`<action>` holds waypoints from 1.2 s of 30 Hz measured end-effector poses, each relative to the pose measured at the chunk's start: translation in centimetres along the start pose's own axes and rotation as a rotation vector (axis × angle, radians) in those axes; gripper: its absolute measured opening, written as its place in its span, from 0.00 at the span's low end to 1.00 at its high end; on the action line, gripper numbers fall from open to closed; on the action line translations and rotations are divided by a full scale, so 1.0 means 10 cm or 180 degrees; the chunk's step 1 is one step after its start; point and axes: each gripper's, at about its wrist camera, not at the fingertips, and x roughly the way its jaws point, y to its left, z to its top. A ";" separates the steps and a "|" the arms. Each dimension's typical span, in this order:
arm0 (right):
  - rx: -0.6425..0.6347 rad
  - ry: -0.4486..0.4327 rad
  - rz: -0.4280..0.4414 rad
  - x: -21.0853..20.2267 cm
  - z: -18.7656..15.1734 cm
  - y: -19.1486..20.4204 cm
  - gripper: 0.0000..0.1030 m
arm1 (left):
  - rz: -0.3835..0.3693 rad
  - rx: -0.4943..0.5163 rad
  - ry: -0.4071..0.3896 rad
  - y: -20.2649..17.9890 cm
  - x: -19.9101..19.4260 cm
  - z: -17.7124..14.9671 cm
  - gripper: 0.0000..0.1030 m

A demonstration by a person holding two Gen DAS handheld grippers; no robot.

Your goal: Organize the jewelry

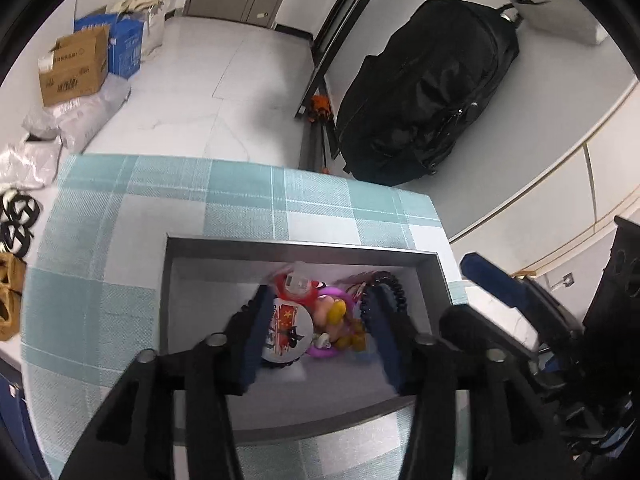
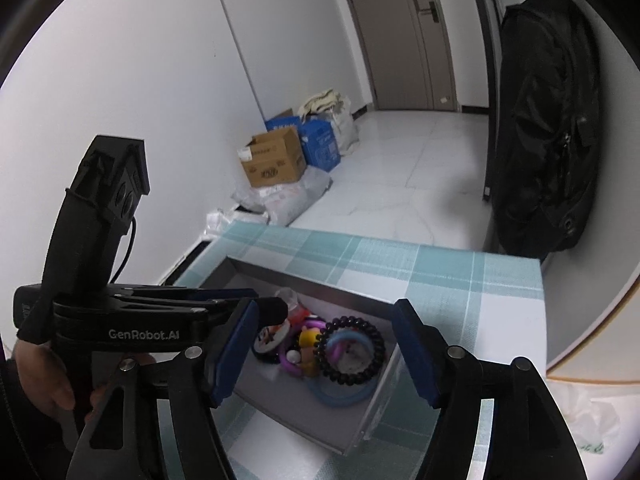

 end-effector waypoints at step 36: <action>0.0198 -0.0745 0.0011 -0.84 -0.19 0.23 0.99 | 0.0672 0.0450 -0.1279 -0.35 -1.05 -0.56 0.79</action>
